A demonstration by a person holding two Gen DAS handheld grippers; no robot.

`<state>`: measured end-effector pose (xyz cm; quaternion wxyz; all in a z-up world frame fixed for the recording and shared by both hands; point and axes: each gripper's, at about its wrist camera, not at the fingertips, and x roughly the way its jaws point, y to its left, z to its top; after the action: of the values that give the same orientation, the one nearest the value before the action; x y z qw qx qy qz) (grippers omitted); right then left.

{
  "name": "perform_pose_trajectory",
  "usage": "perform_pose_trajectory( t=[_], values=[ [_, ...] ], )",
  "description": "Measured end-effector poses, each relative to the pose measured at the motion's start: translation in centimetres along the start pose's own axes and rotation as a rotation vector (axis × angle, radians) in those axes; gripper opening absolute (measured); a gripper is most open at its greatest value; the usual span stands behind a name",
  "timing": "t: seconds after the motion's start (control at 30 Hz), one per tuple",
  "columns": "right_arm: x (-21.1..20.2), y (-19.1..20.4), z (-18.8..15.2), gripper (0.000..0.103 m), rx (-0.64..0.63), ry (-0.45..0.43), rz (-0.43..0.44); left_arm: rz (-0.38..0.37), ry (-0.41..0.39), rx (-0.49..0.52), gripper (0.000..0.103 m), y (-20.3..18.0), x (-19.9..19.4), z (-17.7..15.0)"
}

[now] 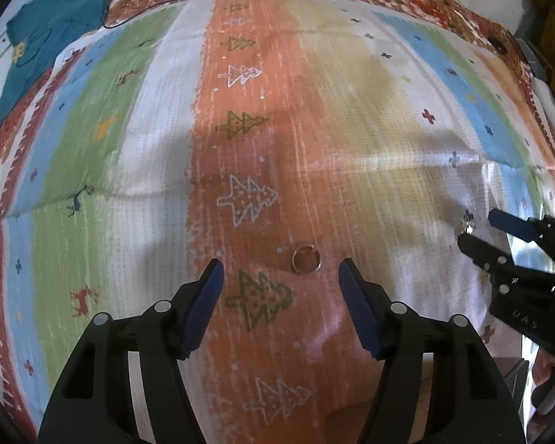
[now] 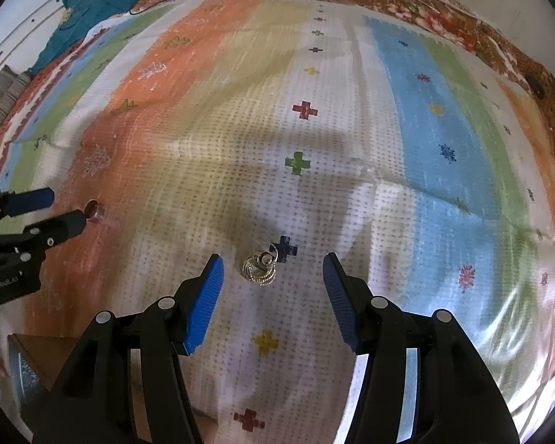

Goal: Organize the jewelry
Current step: 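Move the left tool to the small ring while the right tool approaches the gold charm, then close the left tool on the small ring while the right tool grips the gold charm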

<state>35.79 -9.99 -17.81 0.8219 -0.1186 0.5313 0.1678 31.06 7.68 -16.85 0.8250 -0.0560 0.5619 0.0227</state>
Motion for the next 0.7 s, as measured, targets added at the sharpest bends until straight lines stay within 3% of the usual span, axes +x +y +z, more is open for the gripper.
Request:
perform_pose_trajectory(
  t=[0.3, 0.43, 0.5, 0.57, 0.63, 0.7],
  values=[
    [0.9, -0.1, 0.5, 0.056, -0.017, 0.004, -0.002, 0.006, 0.026, 0.027, 0.058, -0.9, 2.2, 0.1],
    [1.0, 0.0, 0.4, 0.055, -0.033, 0.014, -0.013, 0.024, 0.022, 0.051, 0.043, -1.1, 2.3, 0.2],
    [1.1, 0.2, 0.4, 0.048, -0.038, 0.027, -0.012, 0.028, 0.023, 0.057, 0.037, -1.2, 2.4, 0.2],
    [1.0, 0.4, 0.4, 0.034, -0.044, 0.035, -0.010, 0.030, 0.024, 0.062, 0.031, -1.2, 2.4, 0.2],
    [1.1, 0.8, 0.3, 0.017, -0.058, 0.046, -0.003, 0.032, 0.024, 0.073, 0.018, -1.3, 2.3, 0.1],
    [1.1, 1.0, 0.2, 0.017, -0.067, 0.041, -0.009, 0.042, 0.021, 0.095, 0.018, -1.5, 2.3, -0.1]
  ],
)
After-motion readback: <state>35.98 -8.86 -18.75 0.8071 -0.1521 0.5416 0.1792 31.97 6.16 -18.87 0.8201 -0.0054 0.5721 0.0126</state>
